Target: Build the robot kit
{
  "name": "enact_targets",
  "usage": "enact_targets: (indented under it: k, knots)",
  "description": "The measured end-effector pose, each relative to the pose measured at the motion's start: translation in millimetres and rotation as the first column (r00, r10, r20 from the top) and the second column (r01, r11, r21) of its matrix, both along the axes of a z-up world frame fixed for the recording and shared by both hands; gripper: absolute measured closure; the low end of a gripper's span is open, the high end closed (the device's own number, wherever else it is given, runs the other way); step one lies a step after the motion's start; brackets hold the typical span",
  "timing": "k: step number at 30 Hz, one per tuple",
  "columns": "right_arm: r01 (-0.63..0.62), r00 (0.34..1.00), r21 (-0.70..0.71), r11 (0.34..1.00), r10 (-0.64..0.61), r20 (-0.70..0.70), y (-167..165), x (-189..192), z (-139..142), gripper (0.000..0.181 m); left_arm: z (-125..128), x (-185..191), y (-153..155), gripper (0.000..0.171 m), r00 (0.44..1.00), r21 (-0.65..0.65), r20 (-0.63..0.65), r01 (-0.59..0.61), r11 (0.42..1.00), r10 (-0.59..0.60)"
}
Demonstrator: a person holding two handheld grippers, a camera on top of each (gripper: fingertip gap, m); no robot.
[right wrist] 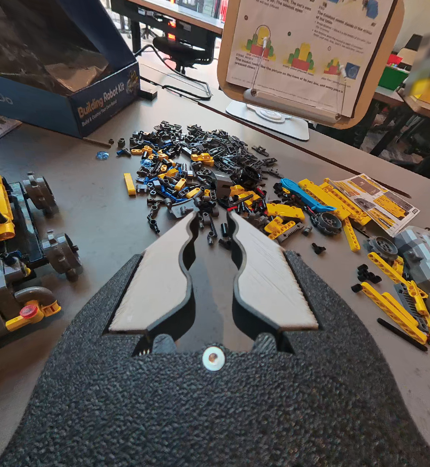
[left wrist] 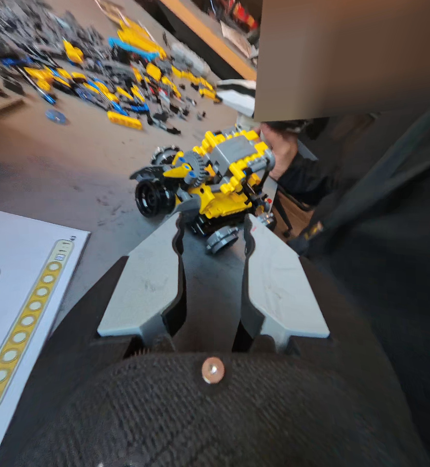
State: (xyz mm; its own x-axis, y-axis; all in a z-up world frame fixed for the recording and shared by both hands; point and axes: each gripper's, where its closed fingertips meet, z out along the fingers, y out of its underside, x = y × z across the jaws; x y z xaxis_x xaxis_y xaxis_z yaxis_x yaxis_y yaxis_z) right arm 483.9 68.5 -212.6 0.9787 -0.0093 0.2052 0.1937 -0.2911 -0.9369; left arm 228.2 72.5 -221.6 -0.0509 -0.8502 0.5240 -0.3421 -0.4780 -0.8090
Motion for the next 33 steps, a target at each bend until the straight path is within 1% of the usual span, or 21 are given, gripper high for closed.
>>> enact_targets:
  k: [2,4,5,6,8,10,13,15,16,17,19,21,23,26,29,31,32,33]
  knots:
    - [0.000,1.000,-0.017,1.000,0.000,0.016,1,-1,-3,0.159,-5,2,-8,0.128,0.998,-0.016,-0.032,0.053,0.998,-0.054]
    - [0.004,0.999,-0.011,1.000,-0.004,0.032,1,-1,-2,0.160,-4,2,-11,0.127,0.996,-0.078,-0.017,0.091,0.993,-0.093]
    - [0.007,0.999,0.004,1.000,-0.007,0.033,0,-1,0,0.160,-3,2,-13,0.123,0.993,-0.095,-0.005,0.113,0.989,-0.114]
    - [0.017,0.999,0.025,1.000,-0.018,0.034,-2,1,3,0.160,-1,1,-15,0.120,0.992,-0.083,0.008,0.126,0.989,-0.126]
    - [0.032,0.999,0.068,0.997,-0.034,0.040,-5,5,10,0.162,4,-1,-17,0.121,0.991,-0.044,0.040,0.126,0.991,-0.124]
    - [0.019,0.999,0.081,0.996,-0.022,0.038,-6,3,12,0.162,12,-4,-17,0.122,0.990,-0.010,0.089,0.114,0.993,-0.112]
    - [0.002,0.999,0.084,0.996,-0.005,0.041,-6,0,13,0.162,22,-10,-25,0.122,0.979,0.080,0.154,0.125,0.989,-0.136]
    - [0.021,0.999,0.110,0.994,-0.025,0.038,-8,3,16,0.161,21,-10,-30,0.122,0.977,0.111,0.147,0.141,0.984,-0.156]
    - [0.032,0.999,0.114,0.993,-0.035,0.032,-9,4,17,0.161,19,-10,-32,0.118,0.976,0.104,0.135,0.157,0.982,-0.170]
    - [0.041,0.999,0.112,0.993,-0.044,0.026,-9,6,17,0.158,17,-10,-34,0.114,0.975,0.094,0.124,0.173,0.980,-0.184]
    - [0.053,0.998,0.102,0.993,-0.055,0.019,-9,8,16,0.151,15,-10,-38,0.112,0.973,0.098,0.110,0.192,0.976,-0.202]
    - [0.036,0.999,0.100,0.994,-0.038,0.009,-10,4,16,0.149,15,-11,-40,0.110,0.974,0.151,0.114,0.176,0.973,-0.194]
    - [0.033,0.999,0.102,0.994,-0.033,-0.003,-12,3,16,0.149,17,-12,-40,0.113,0.978,0.214,0.132,0.133,0.968,-0.163]
    - [0.056,0.997,0.119,0.991,-0.048,-0.068,-18,9,19,0.150,20,-13,-36,0.117,0.978,0.232,0.164,0.087,0.969,-0.127]
    - [0.027,0.985,0.143,0.989,-0.002,-0.175,-28,6,22,0.149,20,-13,-37,0.116,0.978,0.213,0.158,0.103,0.972,-0.138]
    - [-0.028,0.969,0.138,0.990,0.060,-0.240,-39,-9,22,0.149,16,-12,-40,0.116,0.979,0.221,0.134,0.119,0.968,-0.151]
    - [-0.062,0.962,0.122,0.991,0.092,-0.257,-45,-20,21,0.145,14,-12,-40,0.117,0.981,0.230,0.122,0.122,0.966,-0.153]
    - [-0.102,0.956,0.097,0.990,0.125,-0.265,-52,-33,18,0.137,12,-11,-41,0.116,0.982,0.236,0.112,0.123,0.964,-0.153]
